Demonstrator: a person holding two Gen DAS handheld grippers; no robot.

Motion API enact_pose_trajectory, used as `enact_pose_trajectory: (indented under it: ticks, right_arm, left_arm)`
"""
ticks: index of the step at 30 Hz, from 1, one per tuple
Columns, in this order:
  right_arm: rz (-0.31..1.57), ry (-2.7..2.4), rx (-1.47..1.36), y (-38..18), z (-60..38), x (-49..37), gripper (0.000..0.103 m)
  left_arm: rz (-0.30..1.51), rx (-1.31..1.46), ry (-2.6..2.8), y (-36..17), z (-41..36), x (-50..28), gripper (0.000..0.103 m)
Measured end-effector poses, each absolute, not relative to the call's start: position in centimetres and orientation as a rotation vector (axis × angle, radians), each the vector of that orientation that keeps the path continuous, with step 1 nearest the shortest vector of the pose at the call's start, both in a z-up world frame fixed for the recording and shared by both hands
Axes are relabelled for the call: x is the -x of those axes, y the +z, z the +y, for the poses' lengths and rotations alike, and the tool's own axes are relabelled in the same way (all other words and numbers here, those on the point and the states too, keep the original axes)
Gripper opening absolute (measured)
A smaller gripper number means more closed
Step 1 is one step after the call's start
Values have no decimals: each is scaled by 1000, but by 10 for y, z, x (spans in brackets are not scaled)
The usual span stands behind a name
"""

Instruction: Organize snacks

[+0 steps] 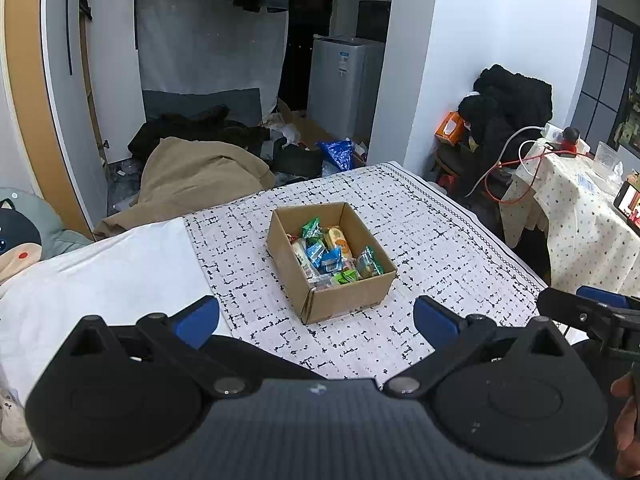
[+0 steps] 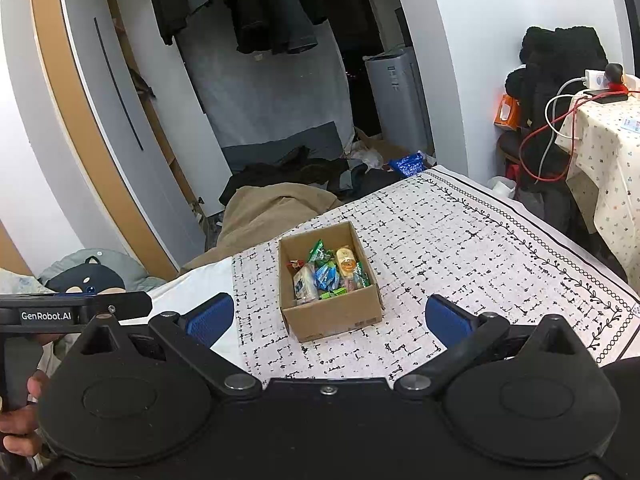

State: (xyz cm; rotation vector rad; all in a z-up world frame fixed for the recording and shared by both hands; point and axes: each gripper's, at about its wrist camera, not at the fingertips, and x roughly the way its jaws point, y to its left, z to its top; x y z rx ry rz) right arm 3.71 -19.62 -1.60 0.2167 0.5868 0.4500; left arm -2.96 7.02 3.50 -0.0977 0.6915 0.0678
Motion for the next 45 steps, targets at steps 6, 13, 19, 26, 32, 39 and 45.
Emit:
enact_pose_trajectory:
  ticks: [6,13,19,26,32,39,45]
  right_arm:
    - [587,446,-219,-16,-198,-38,103]
    - [585,444,-218,-16,-199,-37,103]
    - [584,443,-217,-16,-200,-37,103]
    - [583,441,-214,-14,-200,-37,103]
    - [585,438,-215,-14,-199,-36,103]
    - [586,434,-215,-15,-200,-37,103]
    - [594,431,-214,-17,-199,-40,103]
  left_arm:
    - [692,99,66,34,70,30,103]
    - [696,100,58,33,69,30,103]
    - [692,99,53,34,68,31,103]
    - [691,100,53,33,68,31,103]
    - [692,96,53,33,66,31,103]
    - [697,97,49,30,67,31,103]
    - [699,101,52,28,68,30,103]
